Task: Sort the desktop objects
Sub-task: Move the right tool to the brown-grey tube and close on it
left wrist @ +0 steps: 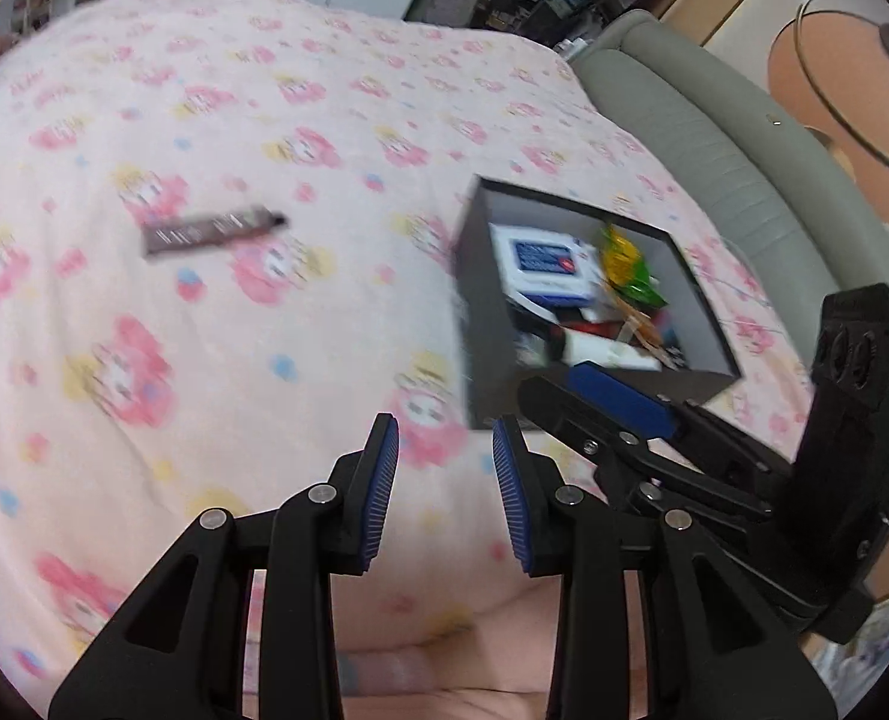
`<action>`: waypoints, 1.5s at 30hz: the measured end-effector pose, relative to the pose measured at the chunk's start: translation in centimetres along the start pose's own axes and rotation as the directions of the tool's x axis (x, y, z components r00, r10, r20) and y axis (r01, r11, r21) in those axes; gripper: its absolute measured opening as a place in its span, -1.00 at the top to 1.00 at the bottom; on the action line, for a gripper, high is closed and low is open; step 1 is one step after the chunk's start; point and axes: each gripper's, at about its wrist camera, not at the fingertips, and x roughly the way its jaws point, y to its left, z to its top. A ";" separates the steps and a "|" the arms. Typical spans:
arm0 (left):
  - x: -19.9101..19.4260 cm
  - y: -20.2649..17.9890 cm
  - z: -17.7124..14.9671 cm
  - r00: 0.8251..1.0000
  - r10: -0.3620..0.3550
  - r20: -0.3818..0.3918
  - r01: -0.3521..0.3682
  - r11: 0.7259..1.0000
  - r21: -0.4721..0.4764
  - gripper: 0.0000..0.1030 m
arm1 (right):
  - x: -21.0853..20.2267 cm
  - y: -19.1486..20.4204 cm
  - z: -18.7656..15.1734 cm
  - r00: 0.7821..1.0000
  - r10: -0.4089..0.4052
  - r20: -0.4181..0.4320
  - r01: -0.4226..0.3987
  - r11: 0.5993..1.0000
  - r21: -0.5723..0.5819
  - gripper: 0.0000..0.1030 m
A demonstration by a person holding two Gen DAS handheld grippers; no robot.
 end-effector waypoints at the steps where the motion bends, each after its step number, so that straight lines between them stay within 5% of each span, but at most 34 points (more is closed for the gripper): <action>1: 0.0 0.6 0.7 1.000 0.010 0.003 -0.010 1.000 -0.007 0.36 | 0.4 0.5 0.6 1.000 0.010 0.004 -0.010 1.000 -0.015 0.27; 6: 1.4 4.1 4.0 0.998 0.061 0.015 -0.059 0.994 -0.087 0.36 | 3.2 3.1 3.5 0.997 -0.053 0.062 0.061 0.989 -0.136 0.26; 13: 5.6 10.0 7.5 0.990 0.137 -0.014 -0.137 0.961 -0.241 0.36 | 9.9 3.4 6.6 0.999 -0.023 -0.046 0.021 0.999 -0.047 0.26; 22: 10.5 19.5 10.1 0.989 0.149 -0.015 -0.136 0.851 -0.508 0.36 | 19.8 4.2 10.0 0.980 0.014 -0.198 -0.014 1.000 0.001 0.26; 31: 11.8 24.2 10.1 0.989 0.149 0.018 -0.108 0.791 -0.603 0.36 | 26.3 0.4 10.7 0.970 -0.002 -0.243 0.055 0.976 0.210 0.26; 36: 12.8 25.9 10.2 0.993 0.113 0.016 -0.075 0.758 -0.648 0.36 | 28.3 -1.7 11.2 0.969 0.078 -0.235 0.010 0.936 0.352 0.25; 41: 15.2 26.7 9.8 0.998 0.060 -0.012 -0.052 0.728 -0.683 0.35 | 30.5 -0.1 11.6 0.963 0.106 -0.248 -0.033 0.958 0.284 0.16; 45: 14.6 25.7 10.0 0.995 0.100 -0.026 -0.093 0.752 -0.652 0.32 | 29.5 1.6 11.4 0.966 0.082 -0.244 -0.029 0.976 0.214 0.11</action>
